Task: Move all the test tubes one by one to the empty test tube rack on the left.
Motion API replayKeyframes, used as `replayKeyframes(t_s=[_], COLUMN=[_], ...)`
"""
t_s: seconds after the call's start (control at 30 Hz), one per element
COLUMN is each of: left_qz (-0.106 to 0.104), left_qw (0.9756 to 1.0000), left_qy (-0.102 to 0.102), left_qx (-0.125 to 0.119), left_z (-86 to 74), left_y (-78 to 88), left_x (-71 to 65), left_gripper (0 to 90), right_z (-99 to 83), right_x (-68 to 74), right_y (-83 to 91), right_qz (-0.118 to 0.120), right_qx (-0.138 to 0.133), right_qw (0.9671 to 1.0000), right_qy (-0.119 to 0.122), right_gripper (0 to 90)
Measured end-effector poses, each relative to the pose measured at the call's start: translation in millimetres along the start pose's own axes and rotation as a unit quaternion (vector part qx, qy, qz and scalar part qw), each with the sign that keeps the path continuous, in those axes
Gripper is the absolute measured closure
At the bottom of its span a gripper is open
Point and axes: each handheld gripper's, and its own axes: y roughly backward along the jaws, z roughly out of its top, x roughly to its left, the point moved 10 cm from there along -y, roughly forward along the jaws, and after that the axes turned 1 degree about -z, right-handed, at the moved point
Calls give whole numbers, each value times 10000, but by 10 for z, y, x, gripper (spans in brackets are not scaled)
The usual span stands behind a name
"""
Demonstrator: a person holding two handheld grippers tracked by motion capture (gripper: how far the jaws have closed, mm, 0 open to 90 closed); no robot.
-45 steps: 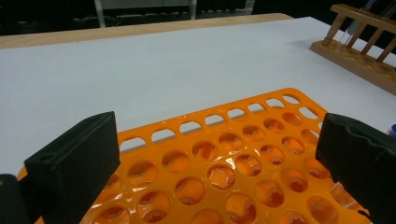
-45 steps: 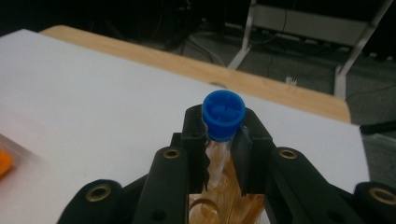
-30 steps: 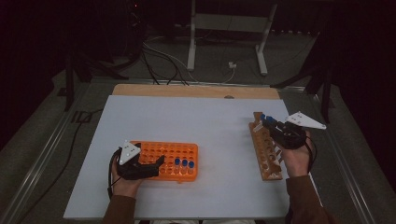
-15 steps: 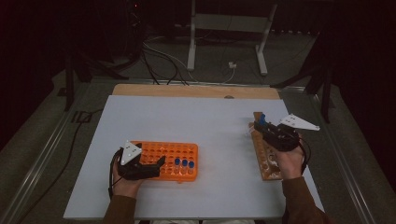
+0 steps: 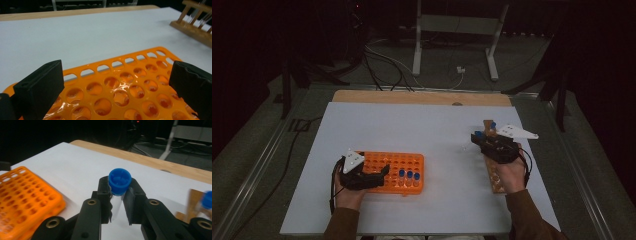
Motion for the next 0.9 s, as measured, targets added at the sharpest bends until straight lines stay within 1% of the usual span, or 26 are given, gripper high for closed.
replayKeyframes(t_s=[0.07, 0.17, 0.23, 0.47, 0.53, 0.63, 0.9], left_qz=[-3, -28, -57, -97, -110, -99, -148], left_qw=[9999, 9998, 9997, 9994, 9993, 9991, 9987], left_qy=[67, 16, 5, -53, -92, -139, -185], left_qx=[-81, -206, -246, -337, -345, -395, -447], left_z=[56, 157, 205, 299, 315, 345, 379], left_y=[17, 36, 30, -8, -15, -30, -66], left_x=[19, 14, -1, -43, -62, -85, -129], left_gripper=[7, 7, 7, 7, 7, 7, 7], right_z=[10, 29, 51, 91, 92, 99, 125], right_x=[70, 180, 246, 451, 495, 542, 655], right_y=[-33, -68, -87, -175, -208, -259, -368], right_qz=[64, 157, 225, 442, 486, 544, 658], right_qx=[30, 62, 62, 113, 144, 170, 246], right_qw=[10000, 9997, 9995, 9984, 9981, 9978, 9969], right_qy=[59, 168, 234, 323, 353, 332, 351], right_gripper=[769, 769, 769, 769, 769, 769, 769])
